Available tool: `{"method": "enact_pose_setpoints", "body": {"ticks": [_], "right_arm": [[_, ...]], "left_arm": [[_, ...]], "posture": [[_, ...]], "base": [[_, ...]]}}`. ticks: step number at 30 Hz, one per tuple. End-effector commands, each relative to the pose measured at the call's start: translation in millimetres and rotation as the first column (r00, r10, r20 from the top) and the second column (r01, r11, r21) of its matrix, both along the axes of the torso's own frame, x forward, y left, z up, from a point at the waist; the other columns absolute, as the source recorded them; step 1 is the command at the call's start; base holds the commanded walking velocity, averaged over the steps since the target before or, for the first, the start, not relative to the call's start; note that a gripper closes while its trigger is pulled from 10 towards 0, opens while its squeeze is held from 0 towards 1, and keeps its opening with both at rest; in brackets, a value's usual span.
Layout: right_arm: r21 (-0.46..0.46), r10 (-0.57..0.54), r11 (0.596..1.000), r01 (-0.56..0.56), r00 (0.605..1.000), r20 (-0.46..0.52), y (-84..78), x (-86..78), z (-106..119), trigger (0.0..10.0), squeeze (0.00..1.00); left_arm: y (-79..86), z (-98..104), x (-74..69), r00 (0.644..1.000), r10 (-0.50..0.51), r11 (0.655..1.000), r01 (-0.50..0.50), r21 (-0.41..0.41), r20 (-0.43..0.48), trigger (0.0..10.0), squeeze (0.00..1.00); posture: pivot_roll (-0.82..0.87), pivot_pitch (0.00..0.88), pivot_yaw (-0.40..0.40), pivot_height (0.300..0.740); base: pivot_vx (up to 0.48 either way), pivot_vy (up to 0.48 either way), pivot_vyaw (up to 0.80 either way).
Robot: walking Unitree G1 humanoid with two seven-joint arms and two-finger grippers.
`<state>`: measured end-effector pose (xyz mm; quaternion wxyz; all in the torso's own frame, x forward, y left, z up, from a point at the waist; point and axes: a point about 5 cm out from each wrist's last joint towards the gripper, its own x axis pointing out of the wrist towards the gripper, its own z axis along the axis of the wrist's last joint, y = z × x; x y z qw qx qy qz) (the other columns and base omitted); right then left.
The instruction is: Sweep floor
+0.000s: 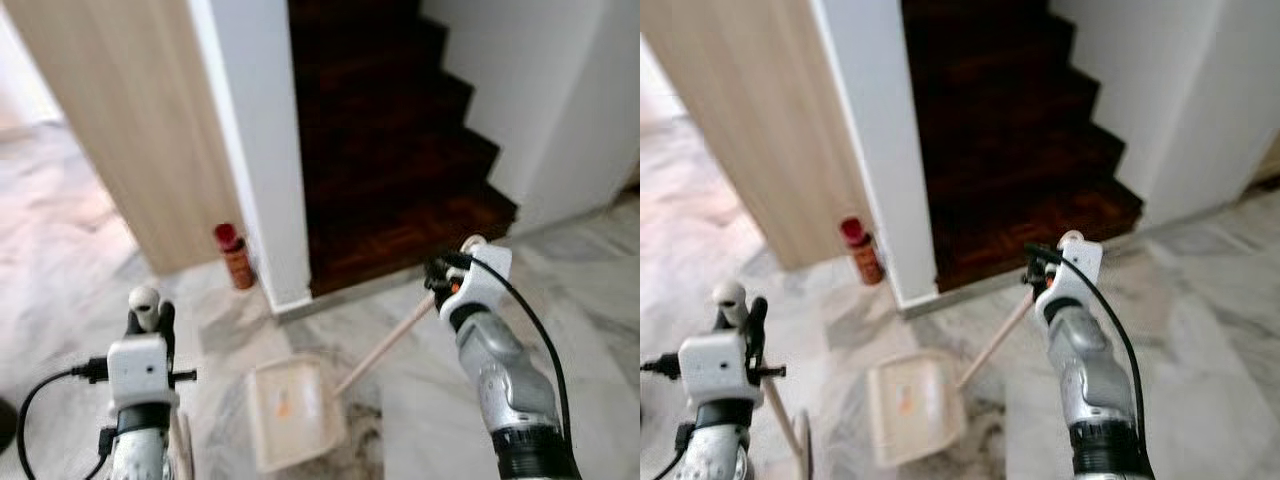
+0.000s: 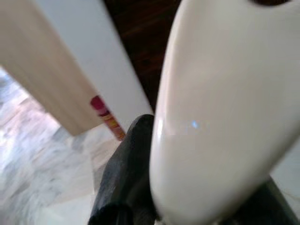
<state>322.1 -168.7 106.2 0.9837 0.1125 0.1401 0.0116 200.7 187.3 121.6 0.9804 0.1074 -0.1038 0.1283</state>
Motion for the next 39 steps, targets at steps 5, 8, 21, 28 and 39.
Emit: {"method": "enact_pose_setpoints", "body": {"ticks": [5, 8, 21, 28, 39], "right_arm": [[0.011, -0.006, 1.000, 0.006, 1.000, -0.003, 2.0, 3.1, 10.3, 10.0, 0.00], [0.013, -0.002, 1.000, 0.003, 1.000, -0.010, 2.1, 2.8, 11.0, 10.0, 0.00], [-0.016, 0.015, 1.000, -0.015, 1.000, 0.022, 4.5, 2.9, 14.2, 10.0, 0.00], [-0.052, 0.032, 0.998, -0.029, 0.998, 0.053, 5.5, 3.0, 16.9, 10.0, 0.00], [-0.054, 0.039, 0.998, -0.036, 0.997, 0.066, 7.5, 3.3, 17.5, 10.0, 0.00]], "left_arm": [[2.8, 10.4, -0.2, 0.999, 0.018, 0.999, -0.019, 0.033, 0.033, 10.0, 0.00], [2.7, 10.7, -0.5, 0.999, 0.020, 0.999, -0.021, 0.033, 0.034, 10.0, 0.00], [1.5, 10.8, 0.5, 0.999, 0.015, 1.000, -0.015, 0.027, 0.032, 10.0, 0.00], [2.6, 3.2, 2.1, 0.999, 0.036, 0.999, -0.035, 0.006, -0.013, 10.0, 0.00], [-0.4, -3.5, 3.8, 0.998, 0.021, 1.000, -0.022, -0.010, -0.061, 10.0, 0.00]], "posture": [[-0.24, 0.000, 0.043, 0.740], [-0.24, 0.000, 0.043, 0.740], [-0.24, 0.000, 0.046, 0.740], [-0.24, 0.000, 0.046, 0.740], [-0.24, 0.000, 0.046, 0.740]], "base": [[0.000, 0.000, 0.00], [0.000, 0.000, 0.00], [0.000, 0.000, 0.00], [0.000, 0.000, 0.00], [0.000, 0.000, 0.00]]}}
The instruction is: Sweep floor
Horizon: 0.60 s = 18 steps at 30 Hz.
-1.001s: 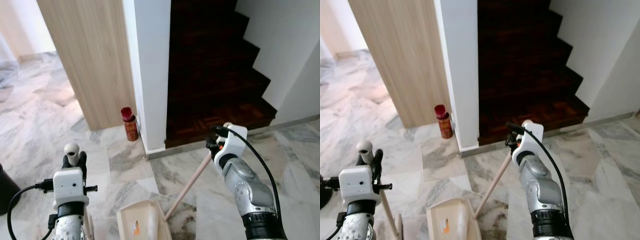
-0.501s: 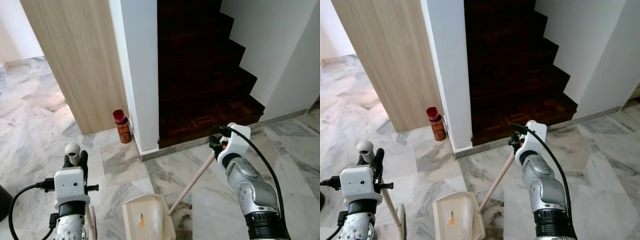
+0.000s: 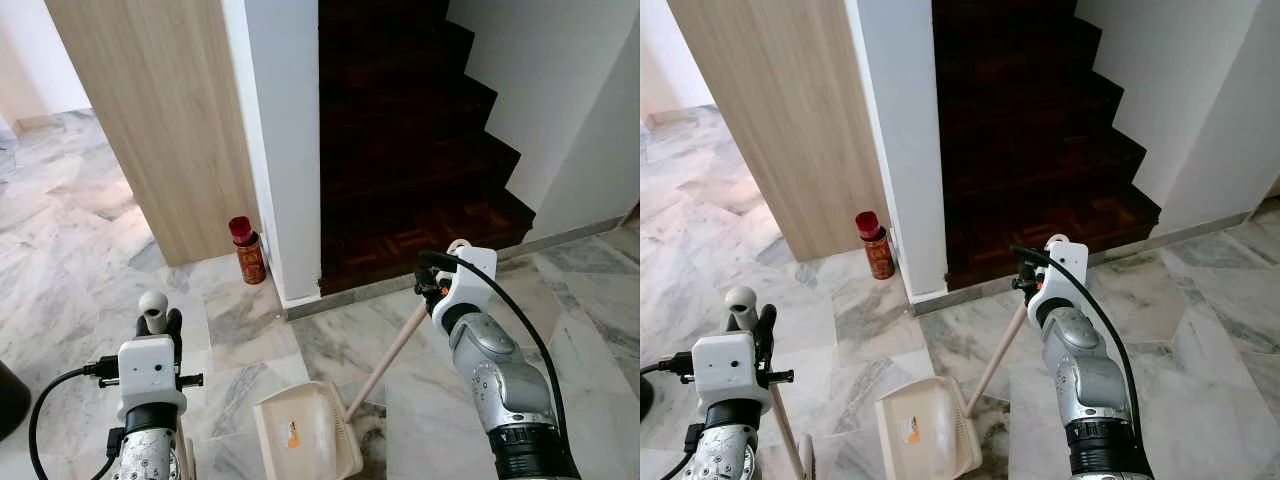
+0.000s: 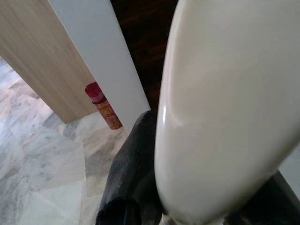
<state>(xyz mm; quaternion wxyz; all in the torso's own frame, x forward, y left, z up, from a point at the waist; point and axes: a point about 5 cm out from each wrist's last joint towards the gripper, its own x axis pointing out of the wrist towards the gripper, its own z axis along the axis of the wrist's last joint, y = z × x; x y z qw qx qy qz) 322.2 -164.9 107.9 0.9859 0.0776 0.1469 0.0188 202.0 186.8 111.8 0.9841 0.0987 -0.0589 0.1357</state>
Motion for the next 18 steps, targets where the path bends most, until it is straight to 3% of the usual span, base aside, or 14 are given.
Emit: {"method": "enact_pose_setpoints", "body": {"ticks": [1, 6, 16, 18], "right_arm": [[0.014, 0.014, 1.000, -0.016, 0.997, 0.075, 3.8, 3.4, 15.3, 10.0, 0.00], [0.011, 0.015, 1.000, -0.016, 0.997, 0.076, 4.2, 3.3, 14.6, 10.0, 0.00], [-0.011, 0.028, 1.000, -0.027, 0.994, 0.105, 4.5, 3.8, 18.2, 10.0, 0.00], [-0.008, 0.028, 1.000, -0.028, 0.994, 0.103, 5.2, 4.0, 18.4, 10.0, 0.00]], "left_arm": [[0.1, 6.7, 2.3, 1.000, 0.003, 1.000, -0.004, 0.015, 0.031, 10.0, 0.00], [0.9, 6.9, 2.8, 1.000, 0.010, 1.000, -0.010, -0.016, 0.026, 10.0, 0.00], [-1.8, 4.5, 2.9, 1.000, -0.001, 1.000, 0.001, -0.021, 0.012, 10.0, 0.00], [-2.0, 4.4, 2.8, 1.000, -0.001, 1.000, 0.001, -0.021, 0.010, 10.0, 0.00]], "posture": [[-0.24, 0.000, 0.046, 0.740], [-0.24, 0.000, 0.048, 0.740], [-0.23, 0.000, 0.046, 0.740], [-0.23, 0.000, 0.046, 0.740]], "base": [[0.000, 0.000, 0.00], [0.000, 0.000, 0.00], [0.000, 0.458, 0.00], [0.000, 0.435, 0.80]]}}
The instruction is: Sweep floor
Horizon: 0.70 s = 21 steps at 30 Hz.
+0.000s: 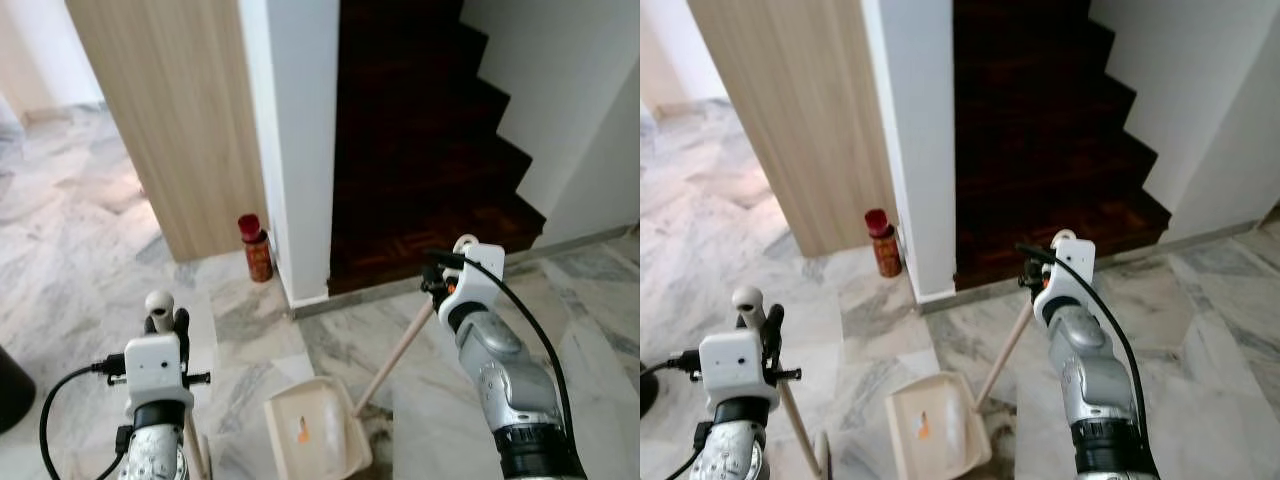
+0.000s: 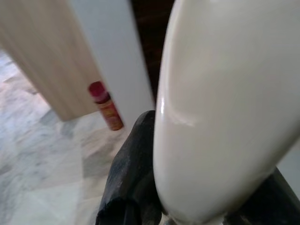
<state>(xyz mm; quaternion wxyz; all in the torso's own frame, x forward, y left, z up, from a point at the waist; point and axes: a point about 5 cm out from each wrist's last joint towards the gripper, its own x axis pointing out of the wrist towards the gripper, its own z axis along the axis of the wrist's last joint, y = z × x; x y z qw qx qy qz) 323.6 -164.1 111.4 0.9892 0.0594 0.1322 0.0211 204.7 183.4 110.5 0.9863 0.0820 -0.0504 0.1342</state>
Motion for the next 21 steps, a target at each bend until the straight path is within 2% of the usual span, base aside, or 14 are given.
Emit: {"method": "enact_pose_setpoints", "body": {"ticks": [1, 3, 21], "right_arm": [[0.030, 0.021, 0.999, -0.023, 0.997, 0.071, 4.7, 2.7, 15.0, 10.0, 0.00], [0.039, 0.023, 0.999, -0.026, 0.998, 0.063, 5.5, 2.7, 14.3, 10.0, 0.00], [0.060, 0.017, 0.998, -0.021, 0.997, 0.069, 6.6, 4.5, 14.9, 10.0, 0.00]], "left_arm": [[1.3, 5.8, 0.1, 1.000, 0.003, 1.000, -0.003, 0.013, 0.023, 10.0, 0.00], [1.0, 5.7, 0.0, 1.000, 0.003, 1.000, -0.003, 0.010, 0.022, 10.0, 0.00], [0.6, 5.6, 1.0, 1.000, -0.002, 1.000, 0.001, 0.010, 0.021, 10.0, 0.00]], "posture": [[-0.23, 0.000, 0.045, 0.740], [-0.23, 0.000, 0.045, 0.740], [-0.23, 0.000, 0.048, 0.740]], "base": [[0.000, 0.435, 0.80], [0.000, 0.431, 0.61], [0.000, 0.417, 0.00]]}}
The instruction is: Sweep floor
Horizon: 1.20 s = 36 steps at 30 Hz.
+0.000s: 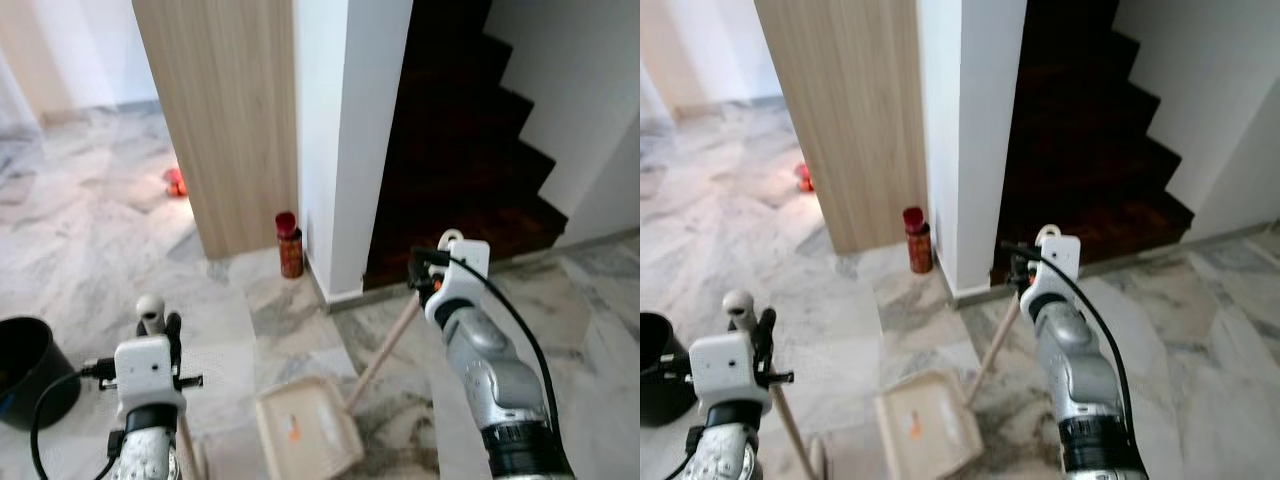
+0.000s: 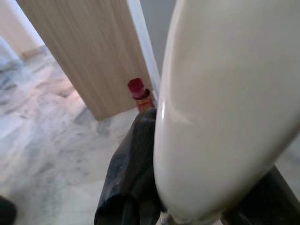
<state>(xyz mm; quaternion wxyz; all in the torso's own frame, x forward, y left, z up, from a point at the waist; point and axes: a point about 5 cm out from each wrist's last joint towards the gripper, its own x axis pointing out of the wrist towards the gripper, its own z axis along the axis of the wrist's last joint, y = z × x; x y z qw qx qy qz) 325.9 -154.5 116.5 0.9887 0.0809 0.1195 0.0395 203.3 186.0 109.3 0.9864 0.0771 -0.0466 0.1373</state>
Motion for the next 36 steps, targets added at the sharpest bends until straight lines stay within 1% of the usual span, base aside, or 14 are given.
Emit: {"method": "enact_pose_setpoints", "body": {"ticks": [1, 7, 11, 31, 36], "right_arm": [[0.012, -0.008, 1.000, 0.007, 0.999, 0.041, -2.5, 2.1, 9.7, 10.0, 0.00], [0.003, 0.003, 1.000, -0.003, 0.999, 0.043, -0.9, 1.9, 10.0, 10.0, 0.00], [0.017, -0.001, 1.000, 0.000, 0.999, 0.046, -1.0, 1.6, 10.3, 10.0, 0.00], [0.018, 0.013, 1.000, -0.014, 0.999, 0.047, 1.2, 0.6, 10.6, 10.0, 0.00], [0.024, 0.011, 1.000, -0.012, 0.999, 0.046, 2.0, 0.2, 10.4, 10.0, 0.00]], "left_arm": [[-1.8, 6.8, 2.4, 1.000, -0.008, 1.000, 0.008, 0.021, 0.027, 10.0, 0.00], [-1.7, 7.1, 2.4, 1.000, -0.011, 1.000, 0.011, 0.018, 0.026, 10.0, 0.00], [-2.4, 6.4, 2.1, 1.000, -0.012, 1.000, 0.011, 0.015, 0.022, 10.0, 0.00], [-2.1, 6.2, 0.9, 1.000, -0.011, 1.000, 0.011, 0.015, 0.014, 10.0, 0.00], [-1.6, 6.5, 0.3, 1.000, -0.011, 1.000, 0.011, 0.015, 0.014, 10.0, 0.00]], "posture": [[-0.23, 0.000, 0.048, 0.740], [-0.23, 0.000, 0.048, 0.740], [-0.23, 0.000, 0.047, 0.740], [-0.22, 0.000, 0.048, 0.740], [-0.22, 0.000, 0.049, 0.740]], "base": [[0.000, 0.398, 0.00], [0.000, 0.391, 0.00], [0.000, 0.385, 0.00], [0.000, 0.378, 0.00], [0.000, 0.350, 0.36]]}}
